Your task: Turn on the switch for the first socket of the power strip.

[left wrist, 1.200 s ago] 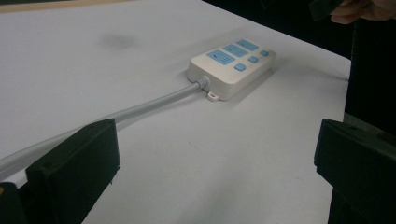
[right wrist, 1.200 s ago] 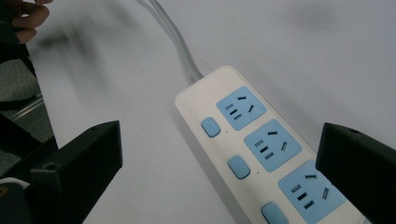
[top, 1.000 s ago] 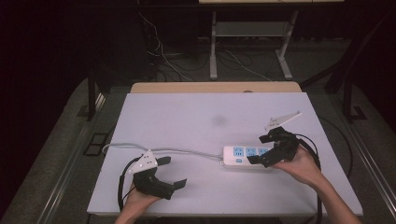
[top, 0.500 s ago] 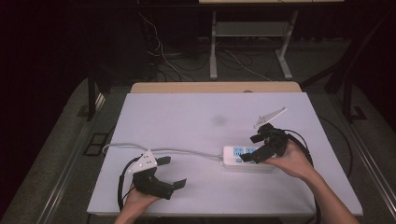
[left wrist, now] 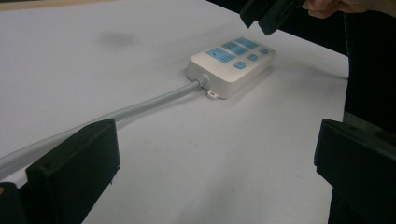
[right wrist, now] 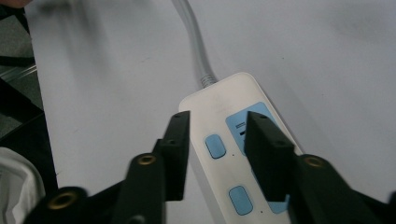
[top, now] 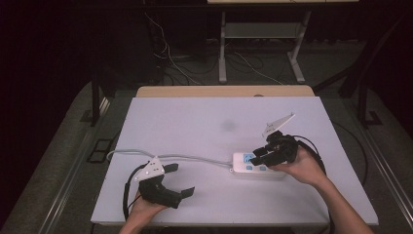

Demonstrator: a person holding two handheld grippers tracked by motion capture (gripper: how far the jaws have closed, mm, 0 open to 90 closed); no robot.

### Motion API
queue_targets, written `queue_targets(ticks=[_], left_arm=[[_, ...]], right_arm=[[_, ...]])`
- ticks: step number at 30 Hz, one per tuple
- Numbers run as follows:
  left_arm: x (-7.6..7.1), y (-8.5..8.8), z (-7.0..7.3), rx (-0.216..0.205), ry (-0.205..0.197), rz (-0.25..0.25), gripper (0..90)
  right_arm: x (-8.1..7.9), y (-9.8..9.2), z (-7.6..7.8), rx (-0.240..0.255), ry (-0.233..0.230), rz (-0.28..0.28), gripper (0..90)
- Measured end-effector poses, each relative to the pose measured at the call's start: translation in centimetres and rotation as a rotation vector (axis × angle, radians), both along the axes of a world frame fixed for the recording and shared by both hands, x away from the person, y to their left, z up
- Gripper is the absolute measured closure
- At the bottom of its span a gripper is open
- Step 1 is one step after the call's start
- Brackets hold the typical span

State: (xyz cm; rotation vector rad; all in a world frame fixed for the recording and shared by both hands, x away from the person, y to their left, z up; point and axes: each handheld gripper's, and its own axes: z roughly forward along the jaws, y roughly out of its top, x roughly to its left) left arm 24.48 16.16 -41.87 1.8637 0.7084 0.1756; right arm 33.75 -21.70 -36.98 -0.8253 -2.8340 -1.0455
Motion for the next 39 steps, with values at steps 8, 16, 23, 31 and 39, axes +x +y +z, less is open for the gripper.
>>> queue_targets(ticks=[8,16,23,31,39], left_arm=[[0.0,0.0,0.0,0.002,0.001,-0.005,0.0],[-0.1,-0.1,0.0,0.0,-0.006,-0.01,0.0],[-0.1,-0.1,0.0,0.001,-0.006,-0.012,0.0],[0.0,-0.2,0.0,0.007,-0.004,-0.018,0.0],[-0.1,-0.2,0.0,0.011,-0.009,-0.022,0.0]], right_arm=[[0.6,0.2,-0.6,-0.015,0.005,0.042,89.2],[0.7,0.7,-1.3,-0.039,0.02,0.063,89.3],[1.0,1.0,-2.2,-0.046,0.047,0.065,89.3],[1.2,1.3,-3.1,-0.047,0.07,0.064,89.3],[1.2,1.9,-3.6,-0.066,0.058,0.087,89.5]])
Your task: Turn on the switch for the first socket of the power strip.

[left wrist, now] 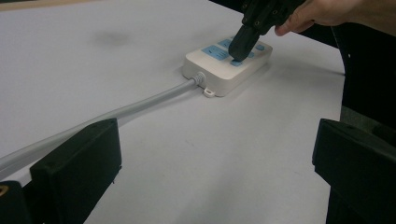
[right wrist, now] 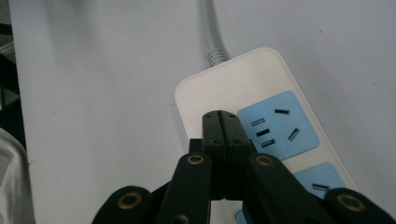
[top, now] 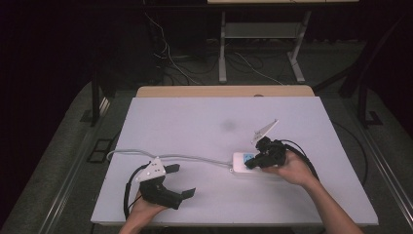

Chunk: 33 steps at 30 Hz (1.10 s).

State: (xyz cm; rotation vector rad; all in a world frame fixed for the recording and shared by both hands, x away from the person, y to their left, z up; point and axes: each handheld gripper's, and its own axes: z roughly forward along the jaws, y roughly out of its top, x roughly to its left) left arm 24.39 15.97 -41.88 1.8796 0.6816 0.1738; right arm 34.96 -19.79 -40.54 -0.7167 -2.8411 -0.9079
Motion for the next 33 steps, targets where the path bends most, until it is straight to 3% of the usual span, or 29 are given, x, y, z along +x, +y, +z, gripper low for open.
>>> queue_targets(ticks=[9,17,25,33], left_arm=[[-0.09,-0.12,0.08,-0.001,-0.006,-0.001,0.0],[-0.15,-0.25,0.09,0.006,-0.009,-0.011,0.0],[-0.16,-0.27,0.15,0.005,-0.014,-0.014,0.0],[-0.13,-0.18,0.14,0.006,-0.013,-0.014,0.0]], right_arm=[[0.08,-0.24,-0.42,0.018,-0.017,0.029,90.0],[-0.09,-0.32,-0.54,0.026,-0.02,0.015,90.0],[0.18,0.14,-0.44,-0.008,0.012,0.025,90.0],[-0.02,0.2,-0.35,-0.019,-0.022,0.034,90.0]])
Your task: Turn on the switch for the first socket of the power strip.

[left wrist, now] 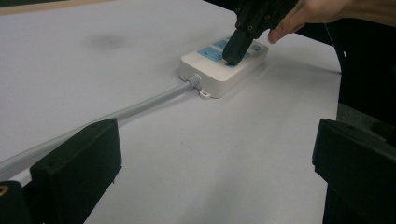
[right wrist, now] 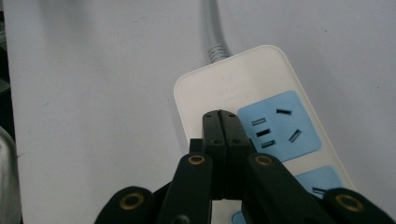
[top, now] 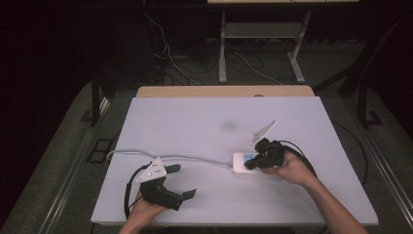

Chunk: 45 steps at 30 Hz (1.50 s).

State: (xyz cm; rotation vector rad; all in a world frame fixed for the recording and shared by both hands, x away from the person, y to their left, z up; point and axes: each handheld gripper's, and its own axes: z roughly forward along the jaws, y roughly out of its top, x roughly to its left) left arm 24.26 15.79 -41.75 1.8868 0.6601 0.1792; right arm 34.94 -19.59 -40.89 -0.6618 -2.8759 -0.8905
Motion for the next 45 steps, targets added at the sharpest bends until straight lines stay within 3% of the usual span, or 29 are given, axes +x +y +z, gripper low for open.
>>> queue_targets(ticks=[16,31,45], left_arm=[[0.1,0.2,-0.1,-0.006,0.006,0.005,0.0],[0.1,0.1,-0.1,0.001,0.006,0.002,0.0],[0.1,0.0,0.0,-0.004,0.005,0.003,0.0]], right_arm=[[0.4,-0.2,0.3,0.022,0.029,-0.026,90.0],[0.1,-1.4,1.9,0.071,-0.001,-0.044,90.0],[-0.6,-4.2,3.9,0.148,-0.038,-0.12,90.0]])
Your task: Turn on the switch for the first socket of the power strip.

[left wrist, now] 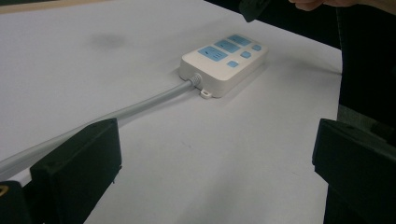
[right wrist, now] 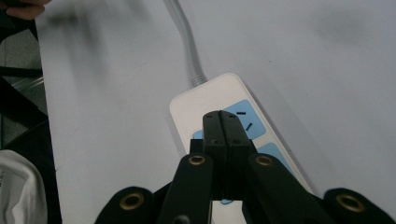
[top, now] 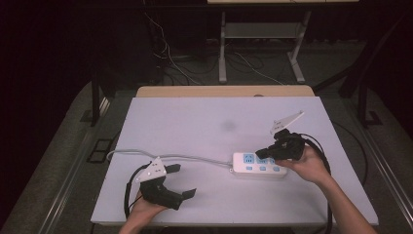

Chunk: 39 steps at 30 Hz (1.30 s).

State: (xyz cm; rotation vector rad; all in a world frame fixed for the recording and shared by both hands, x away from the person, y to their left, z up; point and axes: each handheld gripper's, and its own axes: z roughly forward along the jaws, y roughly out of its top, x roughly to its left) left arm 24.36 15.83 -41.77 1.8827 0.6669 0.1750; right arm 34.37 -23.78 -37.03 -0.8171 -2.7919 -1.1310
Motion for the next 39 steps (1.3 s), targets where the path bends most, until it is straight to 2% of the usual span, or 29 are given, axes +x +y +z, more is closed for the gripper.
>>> queue_targets(ticks=[10,20,25,33,39], left_arm=[[0.0,0.0,0.0,-0.002,0.001,0.001,0.0],[-0.1,0.2,0.1,-0.008,0.0,0.008,0.0],[-0.1,0.2,0.1,-0.009,0.0,0.009,0.0],[-0.1,0.2,0.1,-0.011,0.001,0.01,0.0],[-0.1,0.2,0.1,-0.012,-0.002,0.012,0.0]], right_arm=[[-0.8,-2.2,1.0,0.035,-0.018,-0.06,89.9],[-2.2,-4.3,0.9,0.061,-0.013,-0.112,89.2],[-3.0,-5.4,0.9,0.079,-0.011,-0.146,85.1],[-4.3,-6.9,0.5,0.112,-0.013,-0.251,62.0],[-5.4,-8.0,-0.4,0.165,-0.004,-0.339,35.3]])
